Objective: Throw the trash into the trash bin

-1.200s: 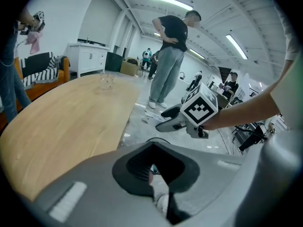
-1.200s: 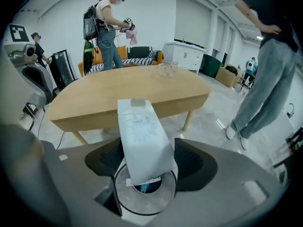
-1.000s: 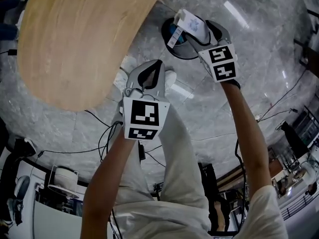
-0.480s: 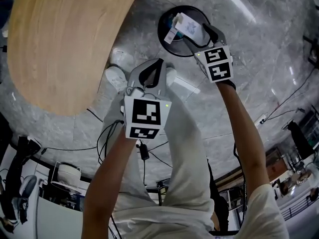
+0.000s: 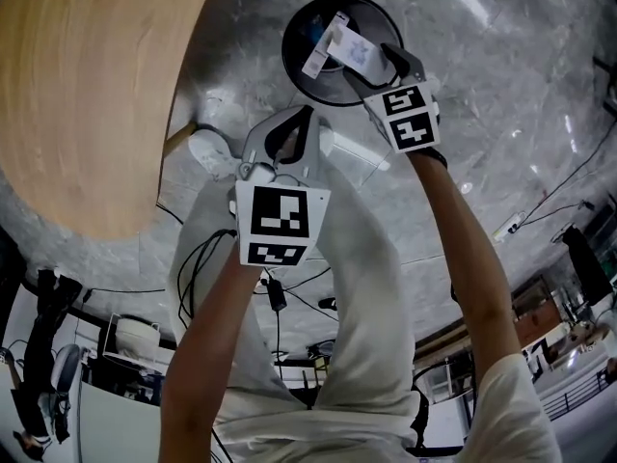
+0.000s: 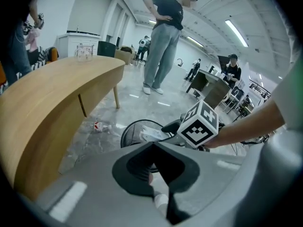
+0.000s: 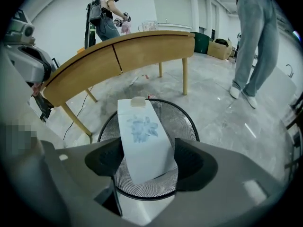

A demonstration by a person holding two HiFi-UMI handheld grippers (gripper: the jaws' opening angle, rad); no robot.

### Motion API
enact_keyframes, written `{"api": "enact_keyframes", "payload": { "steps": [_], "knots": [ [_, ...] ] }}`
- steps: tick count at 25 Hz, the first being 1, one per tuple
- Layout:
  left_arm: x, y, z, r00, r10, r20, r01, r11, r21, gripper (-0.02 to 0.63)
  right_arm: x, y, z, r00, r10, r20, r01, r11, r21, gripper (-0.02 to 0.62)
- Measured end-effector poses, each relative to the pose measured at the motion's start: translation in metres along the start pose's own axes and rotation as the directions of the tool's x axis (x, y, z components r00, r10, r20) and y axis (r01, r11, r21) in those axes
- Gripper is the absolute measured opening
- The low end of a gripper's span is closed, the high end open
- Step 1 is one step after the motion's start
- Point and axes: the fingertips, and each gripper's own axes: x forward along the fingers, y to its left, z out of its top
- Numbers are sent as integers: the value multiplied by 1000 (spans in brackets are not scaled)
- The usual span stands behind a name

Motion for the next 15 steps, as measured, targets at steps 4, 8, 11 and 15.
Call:
{"api": "enact_keyframes", "payload": {
  "steps": [4,8,11,15],
  "knots": [
    [8,-11,-10,1000,-2,-11,2,1000,1,0,13,-2,-27,999,12,-33,-11,1000,4,365],
    [7,-20,-15,1000,-6,-20,7,1000,9,0,12,-7,-41,999,-1,-44,2,1000,26,374],
    [0,-27,-14,1000,-8,-26,8,1000,13,0,-1,-5,-44,999,-2,-42,4,1000,28,379],
    [-12,-40,-3,1000,-11,-18,12,1000,23,0,-25,-5,-39,999,-13,-29,13,999,30,373]
  ]
}}
